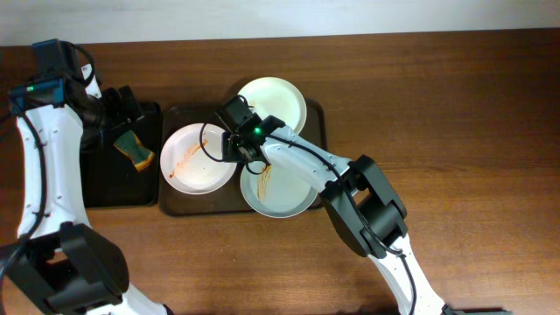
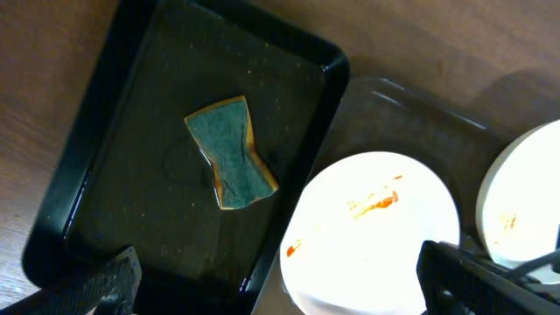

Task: Clean dirty plates on tray and stack at the side
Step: 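Reach left gripper to the sponge and right gripper to the left plate, then grasp the sponge with left gripper and lower it onto the plate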

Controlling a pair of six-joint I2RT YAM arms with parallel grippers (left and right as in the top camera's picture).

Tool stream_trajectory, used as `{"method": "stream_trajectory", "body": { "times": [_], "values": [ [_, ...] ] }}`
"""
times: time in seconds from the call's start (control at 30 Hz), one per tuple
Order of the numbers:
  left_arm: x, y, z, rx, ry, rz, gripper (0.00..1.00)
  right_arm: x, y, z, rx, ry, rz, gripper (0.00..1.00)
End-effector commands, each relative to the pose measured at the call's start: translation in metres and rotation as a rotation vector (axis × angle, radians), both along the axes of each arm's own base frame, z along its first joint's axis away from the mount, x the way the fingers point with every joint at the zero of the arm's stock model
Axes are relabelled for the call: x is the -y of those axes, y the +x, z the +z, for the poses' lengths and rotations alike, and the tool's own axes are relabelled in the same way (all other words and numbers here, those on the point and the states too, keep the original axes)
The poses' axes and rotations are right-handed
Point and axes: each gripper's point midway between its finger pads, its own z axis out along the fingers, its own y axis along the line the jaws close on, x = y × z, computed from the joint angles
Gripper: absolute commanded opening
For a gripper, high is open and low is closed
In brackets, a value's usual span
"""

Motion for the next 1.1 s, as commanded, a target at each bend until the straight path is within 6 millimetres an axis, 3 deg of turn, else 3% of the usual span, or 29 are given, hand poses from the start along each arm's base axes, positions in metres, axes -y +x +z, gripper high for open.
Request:
{"method": "stream_trajectory", "body": {
  "times": [0.0,0.07,0.17,0.3,0.47,0.53,0.67,0.73,0.77,0.83,0.97,1.07],
  "values": [
    [-0.008,0.01,-0.03,-0.055,0.0,0.019,0.99,0.005,-0.011,-0.029,-0.054,-0.049,-0.006,0.04],
    [-0.009,0.015,-0.046,-0.08,-0.008,0.021,0.98,0.004,-0.011,-0.029,-0.055,-0.048,-0.002,0.04],
    [-0.012,0.016,-0.085,-0.164,-0.04,0.113,0.79,0.004,-0.011,-0.029,-0.055,-0.049,0.0,0.04],
    [-0.038,0.009,-0.12,-0.248,0.044,0.335,0.75,0.002,-0.014,-0.028,-0.066,-0.038,0.027,0.05],
    [-0.038,0.009,-0.16,-0.313,0.037,0.331,0.63,0.002,-0.015,-0.028,-0.066,-0.038,0.027,0.05],
    [-0.037,0.009,-0.168,-0.327,0.033,0.329,0.47,0.002,-0.015,-0.028,-0.066,-0.038,0.027,0.05],
    [-0.026,0.007,-0.19,-0.37,-0.019,0.309,0.41,0.002,-0.015,-0.028,-0.066,-0.038,0.027,0.05],
    [-0.025,0.006,-0.192,-0.376,-0.019,0.306,0.35,0.002,-0.015,-0.028,-0.065,-0.039,0.031,0.05],
    [-0.025,0.007,-0.192,-0.373,-0.019,0.306,0.16,0.002,-0.015,-0.028,-0.065,-0.038,0.03,0.04],
    [-0.025,0.008,-0.192,-0.37,-0.018,0.306,0.01,0.001,-0.014,-0.028,-0.063,-0.037,0.03,0.05],
    [-0.022,0.015,-0.181,-0.352,-0.025,0.2,0.01,0.004,-0.017,-0.029,-0.074,-0.047,0.038,0.06],
    [-0.02,0.026,-0.136,-0.3,-0.023,0.116,0.01,0.002,-0.019,-0.022,-0.083,-0.017,0.098,0.04]
  ]
}}
